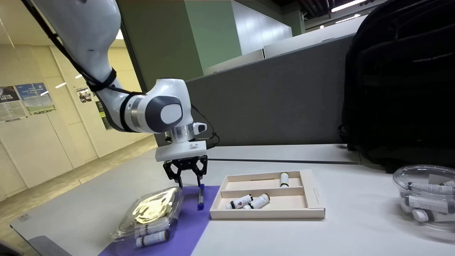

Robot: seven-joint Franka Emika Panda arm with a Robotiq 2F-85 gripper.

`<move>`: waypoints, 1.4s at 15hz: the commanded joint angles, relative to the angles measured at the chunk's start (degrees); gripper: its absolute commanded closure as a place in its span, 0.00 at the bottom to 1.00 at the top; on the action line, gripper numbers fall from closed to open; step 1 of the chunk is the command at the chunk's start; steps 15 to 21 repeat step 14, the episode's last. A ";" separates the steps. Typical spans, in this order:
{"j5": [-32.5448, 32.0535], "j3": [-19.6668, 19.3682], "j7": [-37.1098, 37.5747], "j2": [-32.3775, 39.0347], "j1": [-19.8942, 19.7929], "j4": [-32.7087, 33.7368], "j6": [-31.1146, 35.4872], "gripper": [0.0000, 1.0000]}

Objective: Put the marker on the purple mat

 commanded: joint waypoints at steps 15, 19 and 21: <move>12.89 -1.80 1.14 -20.35 -0.36 -2.19 -19.03 0.00; 12.89 -1.80 1.14 -20.35 -0.36 -2.19 -19.03 0.00; 12.89 -1.80 1.14 -20.35 -0.36 -2.19 -19.03 0.00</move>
